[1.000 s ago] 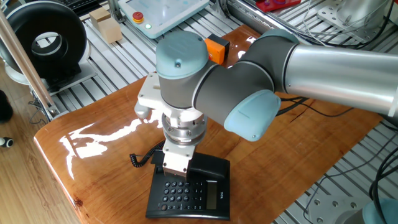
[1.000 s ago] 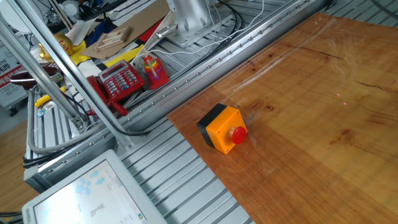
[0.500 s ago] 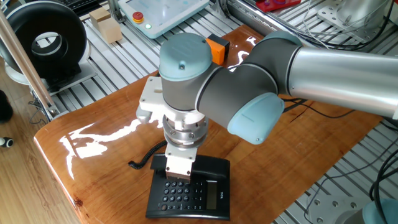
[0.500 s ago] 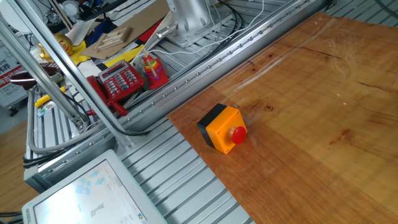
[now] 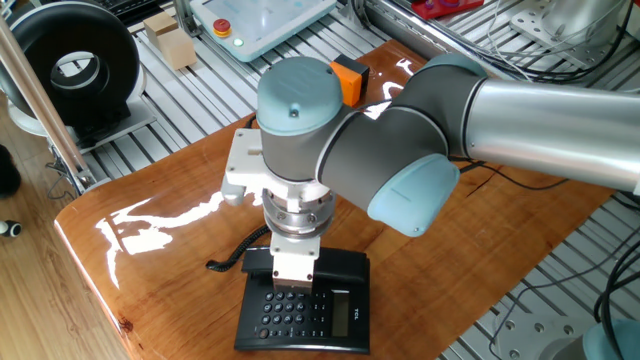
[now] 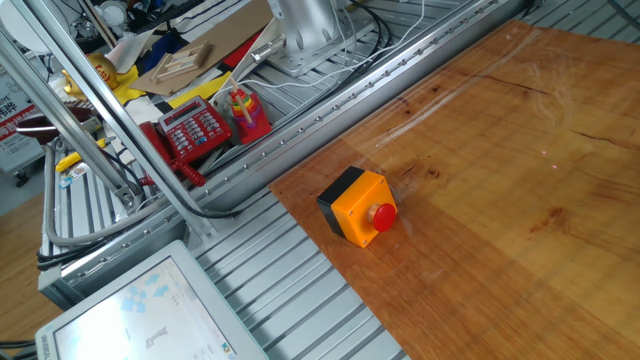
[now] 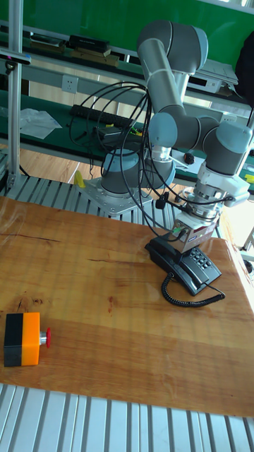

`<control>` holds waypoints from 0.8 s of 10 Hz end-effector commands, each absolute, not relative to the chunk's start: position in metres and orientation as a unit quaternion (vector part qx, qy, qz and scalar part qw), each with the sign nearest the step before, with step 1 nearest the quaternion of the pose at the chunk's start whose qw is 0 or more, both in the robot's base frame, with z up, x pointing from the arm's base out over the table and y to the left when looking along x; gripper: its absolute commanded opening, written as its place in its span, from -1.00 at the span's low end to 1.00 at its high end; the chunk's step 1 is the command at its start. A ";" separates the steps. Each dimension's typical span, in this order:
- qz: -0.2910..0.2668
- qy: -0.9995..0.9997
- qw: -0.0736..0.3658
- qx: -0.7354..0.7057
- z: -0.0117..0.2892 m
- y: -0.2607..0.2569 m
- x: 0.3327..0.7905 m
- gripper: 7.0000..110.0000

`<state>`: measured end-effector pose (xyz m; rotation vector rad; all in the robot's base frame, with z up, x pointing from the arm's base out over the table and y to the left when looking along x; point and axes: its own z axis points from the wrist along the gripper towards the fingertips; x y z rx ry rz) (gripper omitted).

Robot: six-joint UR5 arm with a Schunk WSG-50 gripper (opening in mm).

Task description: Place the handset of the telephone on the corresponding phone cradle

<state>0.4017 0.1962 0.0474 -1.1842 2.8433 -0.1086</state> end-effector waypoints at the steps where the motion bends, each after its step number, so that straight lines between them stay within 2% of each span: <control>1: -0.029 0.921 0.031 -0.388 0.047 0.199 0.402 -1.00; 5: -0.029 0.921 0.028 -0.386 0.047 0.198 0.401 -1.00; 7: 0.001 0.915 0.016 -0.403 0.047 0.209 0.393 -1.00; 8: 0.003 0.915 0.016 -0.404 0.047 0.210 0.393 -0.28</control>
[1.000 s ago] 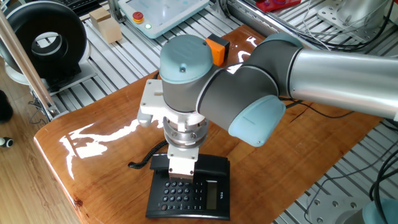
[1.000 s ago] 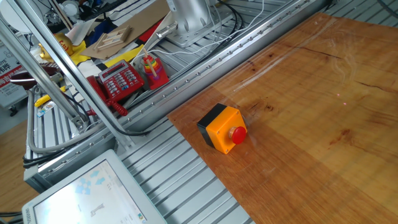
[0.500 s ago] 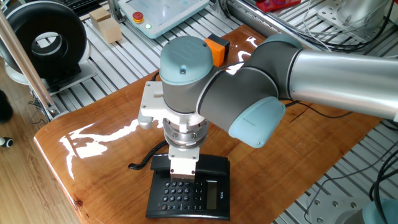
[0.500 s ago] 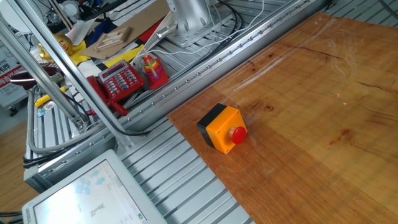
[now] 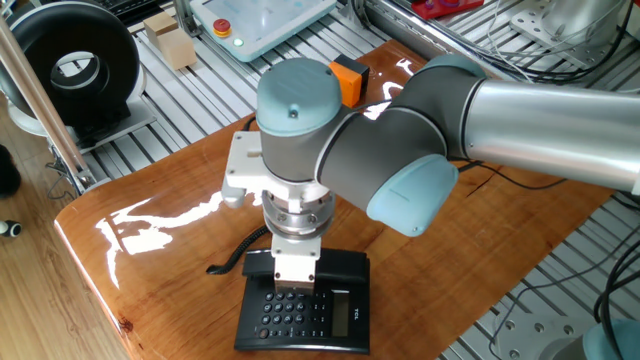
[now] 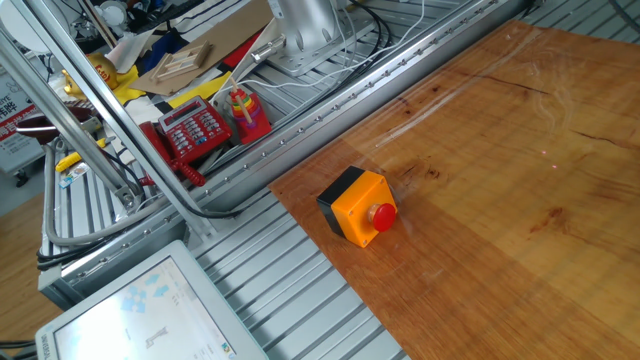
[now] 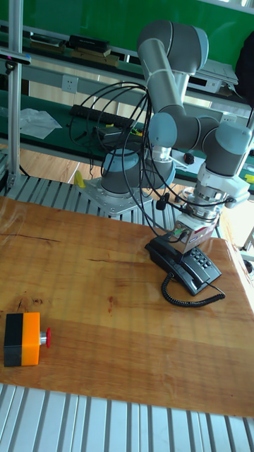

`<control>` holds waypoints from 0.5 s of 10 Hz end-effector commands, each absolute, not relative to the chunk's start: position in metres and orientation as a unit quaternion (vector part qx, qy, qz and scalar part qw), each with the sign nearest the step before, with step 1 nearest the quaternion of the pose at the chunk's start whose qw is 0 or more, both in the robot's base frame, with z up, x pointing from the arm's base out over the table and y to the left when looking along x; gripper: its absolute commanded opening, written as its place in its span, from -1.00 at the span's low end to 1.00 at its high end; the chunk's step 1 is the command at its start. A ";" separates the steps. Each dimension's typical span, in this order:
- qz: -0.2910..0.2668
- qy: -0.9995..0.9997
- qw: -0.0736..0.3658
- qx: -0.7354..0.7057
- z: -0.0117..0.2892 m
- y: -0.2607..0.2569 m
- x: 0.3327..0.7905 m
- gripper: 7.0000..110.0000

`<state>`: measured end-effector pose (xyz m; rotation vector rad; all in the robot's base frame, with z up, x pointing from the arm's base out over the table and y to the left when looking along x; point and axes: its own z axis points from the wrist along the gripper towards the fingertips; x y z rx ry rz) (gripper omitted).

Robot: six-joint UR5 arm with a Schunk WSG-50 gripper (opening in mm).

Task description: Place the handset of the telephone on the corresponding phone cradle

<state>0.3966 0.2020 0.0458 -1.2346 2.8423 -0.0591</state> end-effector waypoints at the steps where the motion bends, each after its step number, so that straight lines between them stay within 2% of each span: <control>1: 0.003 0.914 0.016 -0.406 0.047 0.210 0.393 -0.28; 3: 0.003 0.911 0.015 -0.412 0.048 0.209 0.396 -0.28; 4: 0.004 0.911 0.015 -0.413 0.049 0.209 0.397 0.15; 5: 0.004 0.913 0.016 -0.407 0.049 0.209 0.399 0.15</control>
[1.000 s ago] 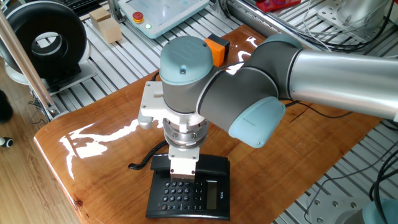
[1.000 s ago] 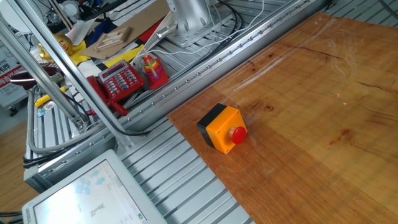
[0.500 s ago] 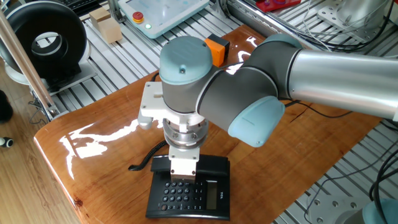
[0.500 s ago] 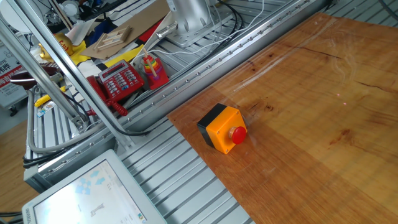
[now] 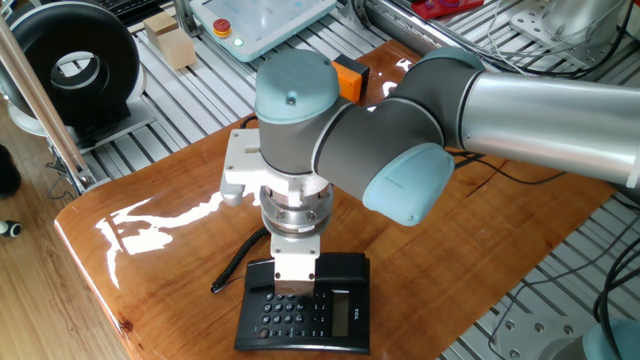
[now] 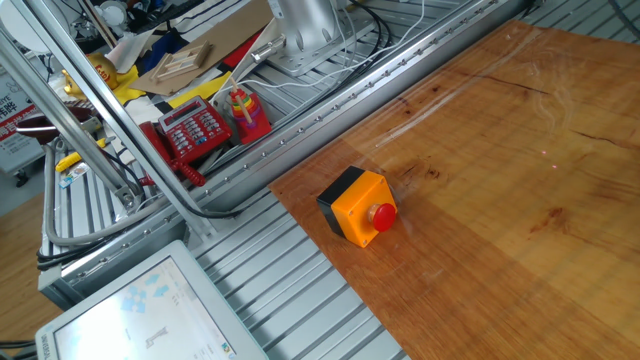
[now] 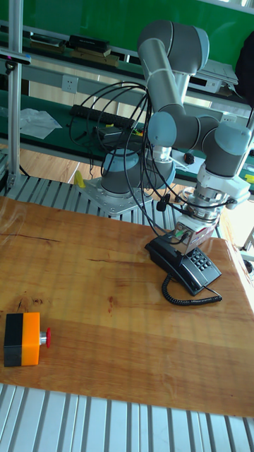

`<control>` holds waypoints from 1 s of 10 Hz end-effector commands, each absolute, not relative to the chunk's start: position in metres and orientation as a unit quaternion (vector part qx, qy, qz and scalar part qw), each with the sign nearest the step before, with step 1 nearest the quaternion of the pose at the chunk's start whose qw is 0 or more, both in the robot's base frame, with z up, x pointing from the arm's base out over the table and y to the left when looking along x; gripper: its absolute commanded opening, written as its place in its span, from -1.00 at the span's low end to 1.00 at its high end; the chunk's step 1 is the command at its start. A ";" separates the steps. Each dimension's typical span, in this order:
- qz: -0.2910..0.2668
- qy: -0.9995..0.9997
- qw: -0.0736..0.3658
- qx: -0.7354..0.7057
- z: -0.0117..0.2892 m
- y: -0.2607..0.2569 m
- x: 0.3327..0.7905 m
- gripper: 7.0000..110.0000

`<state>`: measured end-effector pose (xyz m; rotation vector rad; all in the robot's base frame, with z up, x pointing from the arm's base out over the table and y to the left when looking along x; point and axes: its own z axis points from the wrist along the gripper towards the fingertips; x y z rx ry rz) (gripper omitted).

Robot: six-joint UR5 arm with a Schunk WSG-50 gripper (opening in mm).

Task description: Place the handset of the telephone on the corresponding phone cradle

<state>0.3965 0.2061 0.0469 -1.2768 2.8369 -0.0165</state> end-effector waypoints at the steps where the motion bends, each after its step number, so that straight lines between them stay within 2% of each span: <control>1: 0.001 0.917 0.016 -0.399 0.049 0.207 0.400 0.15; 5: 0.007 0.928 0.019 -0.373 0.051 0.209 0.403 0.15; 7: -0.010 0.930 -0.003 -0.367 0.064 0.193 0.401 0.15; 9: -0.004 0.927 -0.002 -0.375 0.074 0.190 0.409 0.15; 10: 0.003 0.930 -0.002 -0.367 0.082 0.188 0.413 0.57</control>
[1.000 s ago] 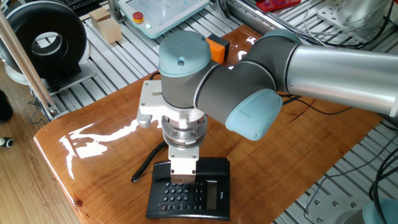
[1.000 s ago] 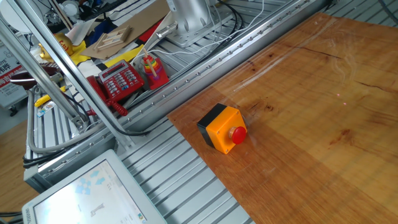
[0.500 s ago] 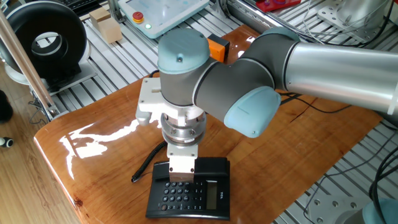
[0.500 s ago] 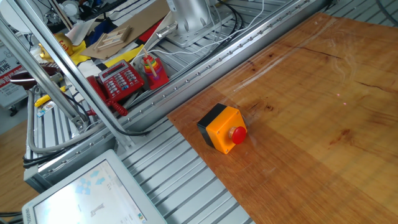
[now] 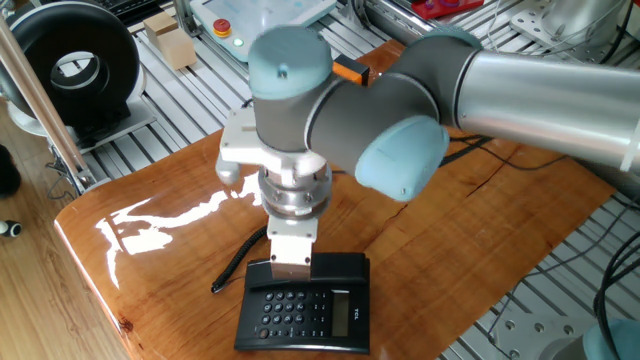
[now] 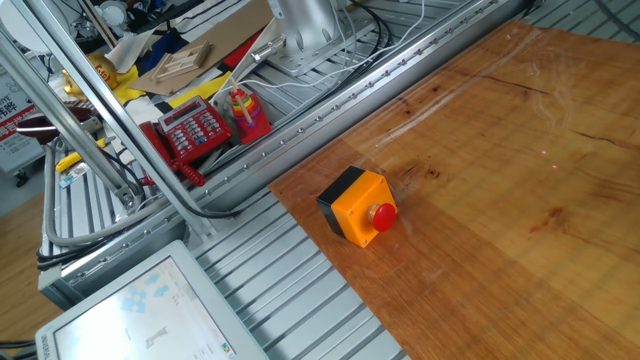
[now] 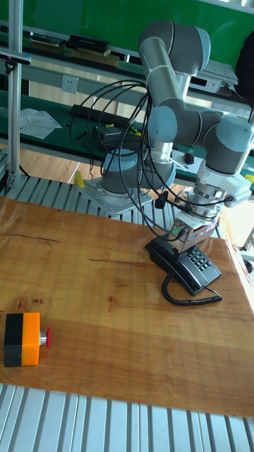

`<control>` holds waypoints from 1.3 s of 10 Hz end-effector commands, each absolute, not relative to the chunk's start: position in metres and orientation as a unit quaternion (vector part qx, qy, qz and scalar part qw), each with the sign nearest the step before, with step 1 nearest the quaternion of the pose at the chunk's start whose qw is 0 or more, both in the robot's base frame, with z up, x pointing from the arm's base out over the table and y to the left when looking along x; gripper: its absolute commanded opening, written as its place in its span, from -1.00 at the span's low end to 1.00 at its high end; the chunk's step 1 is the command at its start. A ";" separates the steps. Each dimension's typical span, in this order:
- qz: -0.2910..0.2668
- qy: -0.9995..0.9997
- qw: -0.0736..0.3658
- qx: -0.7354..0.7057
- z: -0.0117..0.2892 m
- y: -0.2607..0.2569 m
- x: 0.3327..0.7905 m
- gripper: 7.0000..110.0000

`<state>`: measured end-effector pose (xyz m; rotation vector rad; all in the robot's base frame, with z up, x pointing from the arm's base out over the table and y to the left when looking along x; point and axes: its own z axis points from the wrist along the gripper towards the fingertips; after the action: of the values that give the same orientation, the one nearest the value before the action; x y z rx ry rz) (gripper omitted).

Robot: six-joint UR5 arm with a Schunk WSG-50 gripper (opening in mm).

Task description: Place the handset of the telephone on the corresponding phone cradle

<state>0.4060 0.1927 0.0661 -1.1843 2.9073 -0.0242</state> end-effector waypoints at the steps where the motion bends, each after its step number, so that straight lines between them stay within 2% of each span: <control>1: 0.013 0.931 -0.003 -0.365 0.094 0.184 0.422 0.57; 2: 0.028 0.935 -0.005 -0.353 0.108 0.178 0.431 0.57; 5: 0.042 0.964 0.037 -0.258 0.145 0.134 0.488 0.57; 7: -0.035 0.977 0.031 -0.209 0.165 0.054 0.500 0.57; 8: -0.041 0.980 0.033 -0.191 0.169 0.037 0.503 0.15; 13: -0.040 0.983 0.039 -0.175 0.166 0.028 0.508 0.15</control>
<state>0.5040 0.0373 0.1627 -0.5842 3.0116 -0.1213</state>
